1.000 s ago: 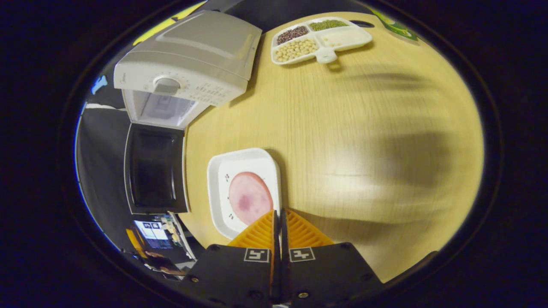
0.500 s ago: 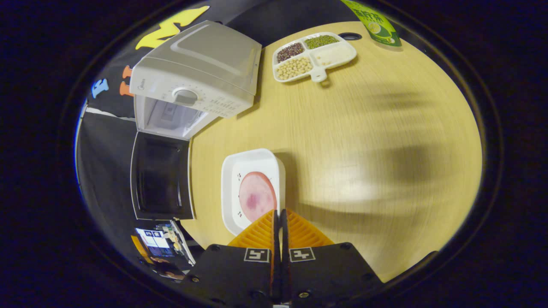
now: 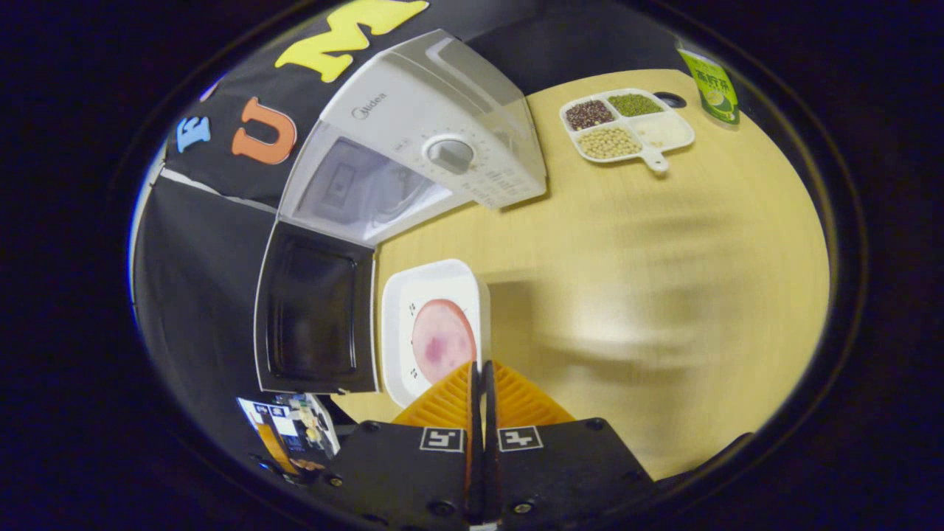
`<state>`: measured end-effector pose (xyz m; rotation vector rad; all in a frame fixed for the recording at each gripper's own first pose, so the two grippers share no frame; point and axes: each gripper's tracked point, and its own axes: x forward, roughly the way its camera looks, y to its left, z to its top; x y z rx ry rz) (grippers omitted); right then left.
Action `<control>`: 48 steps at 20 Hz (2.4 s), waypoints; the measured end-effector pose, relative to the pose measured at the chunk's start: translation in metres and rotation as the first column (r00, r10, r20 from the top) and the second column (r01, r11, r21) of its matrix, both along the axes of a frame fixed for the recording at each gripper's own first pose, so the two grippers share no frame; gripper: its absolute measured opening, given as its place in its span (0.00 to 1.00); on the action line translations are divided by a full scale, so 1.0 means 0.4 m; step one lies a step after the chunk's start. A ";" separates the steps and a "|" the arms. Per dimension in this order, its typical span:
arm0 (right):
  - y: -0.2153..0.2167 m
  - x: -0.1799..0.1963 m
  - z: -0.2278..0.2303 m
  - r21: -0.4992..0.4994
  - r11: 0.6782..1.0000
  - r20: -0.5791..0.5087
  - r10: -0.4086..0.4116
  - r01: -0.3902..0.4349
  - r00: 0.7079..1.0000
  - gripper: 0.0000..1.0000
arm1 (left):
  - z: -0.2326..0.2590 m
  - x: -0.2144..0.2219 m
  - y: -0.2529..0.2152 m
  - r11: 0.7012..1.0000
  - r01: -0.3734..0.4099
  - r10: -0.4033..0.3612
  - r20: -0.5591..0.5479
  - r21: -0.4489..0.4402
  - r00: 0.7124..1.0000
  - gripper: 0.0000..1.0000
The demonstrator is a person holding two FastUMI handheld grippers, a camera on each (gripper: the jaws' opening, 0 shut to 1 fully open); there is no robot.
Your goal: Open the microwave oven with the left hand, put the food in, and close the microwave oven.
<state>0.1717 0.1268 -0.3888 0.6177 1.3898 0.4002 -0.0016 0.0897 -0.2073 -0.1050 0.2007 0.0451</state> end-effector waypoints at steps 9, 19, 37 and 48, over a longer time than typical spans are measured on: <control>0.305 0.076 0.021 0.107 0.981 0.027 -0.167 0.164 0.986 0.04 | -0.032 -0.046 0.117 0.997 -0.073 0.073 -0.007 -0.008 0.997 0.95; 0.436 0.307 -0.050 0.274 0.778 0.145 -0.614 0.565 0.775 0.04 | -0.090 -0.015 0.151 0.998 -0.058 0.058 -0.007 0.022 0.998 0.95; 0.467 0.602 -0.184 0.366 0.535 0.351 -0.837 0.762 0.419 0.08 | -0.179 0.057 0.160 0.997 -0.061 0.064 -0.054 0.048 0.996 0.95; 0.458 0.608 -0.178 0.114 0.781 0.705 -0.499 0.613 0.504 0.34 | -0.206 0.042 0.164 0.994 -0.105 0.108 -0.065 0.039 0.992 0.95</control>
